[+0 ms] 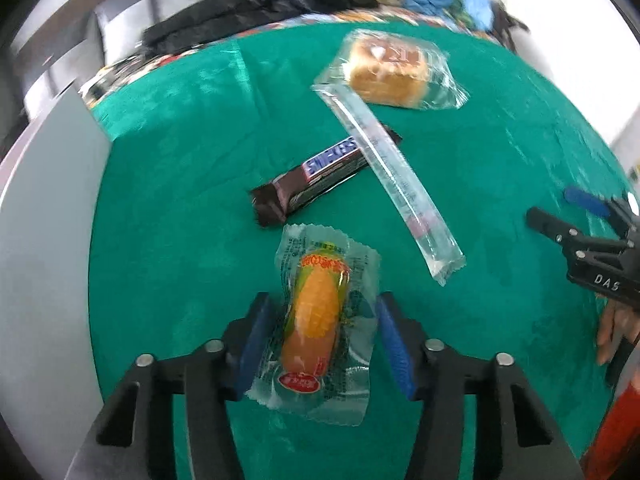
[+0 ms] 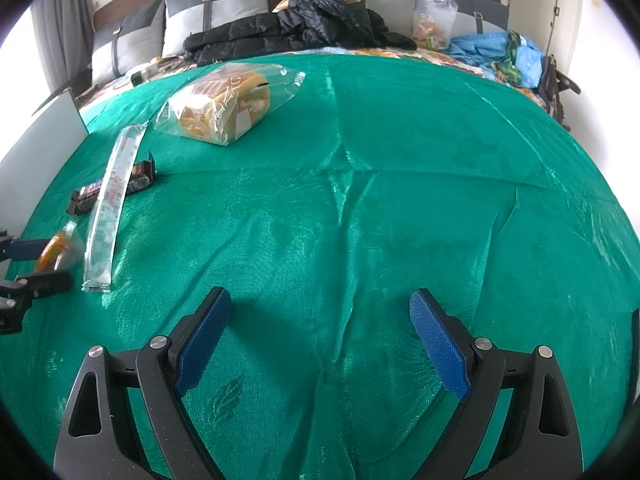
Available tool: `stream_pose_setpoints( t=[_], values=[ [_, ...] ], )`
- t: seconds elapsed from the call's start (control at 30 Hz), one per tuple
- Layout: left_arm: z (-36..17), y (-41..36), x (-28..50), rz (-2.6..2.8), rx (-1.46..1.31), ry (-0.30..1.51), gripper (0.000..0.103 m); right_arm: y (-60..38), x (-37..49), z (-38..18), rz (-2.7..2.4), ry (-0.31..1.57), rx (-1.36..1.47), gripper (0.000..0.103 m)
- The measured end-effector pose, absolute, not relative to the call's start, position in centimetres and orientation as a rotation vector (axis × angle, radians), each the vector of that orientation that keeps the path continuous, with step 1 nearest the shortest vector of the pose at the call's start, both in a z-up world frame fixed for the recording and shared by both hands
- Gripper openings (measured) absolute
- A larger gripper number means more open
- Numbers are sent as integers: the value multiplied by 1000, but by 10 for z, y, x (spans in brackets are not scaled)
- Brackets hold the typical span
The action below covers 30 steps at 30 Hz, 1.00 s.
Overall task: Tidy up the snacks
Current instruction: 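Reach the left tool down to the corn-printed sausage packet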
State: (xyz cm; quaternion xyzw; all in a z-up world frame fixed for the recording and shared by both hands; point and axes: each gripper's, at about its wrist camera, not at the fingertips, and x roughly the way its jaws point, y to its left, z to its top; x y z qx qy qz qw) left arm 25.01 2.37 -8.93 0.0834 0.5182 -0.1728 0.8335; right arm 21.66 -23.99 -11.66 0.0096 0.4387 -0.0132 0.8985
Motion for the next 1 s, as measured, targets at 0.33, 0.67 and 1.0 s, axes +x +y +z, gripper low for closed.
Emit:
stream_pose_setpoints(
  t=[0.33, 0.67, 1.0],
  values=[
    [-86, 34, 171, -188, 45, 1098, 70, -240, 216, -117, -27, 908, 20, 93],
    [-105, 42, 181, -140, 60, 1022, 103, -240, 217, -117, -27, 908, 20, 93],
    [-108, 46, 182, -148, 52, 954, 103, -240, 216, -116, -27, 908, 19, 93]
  ],
)
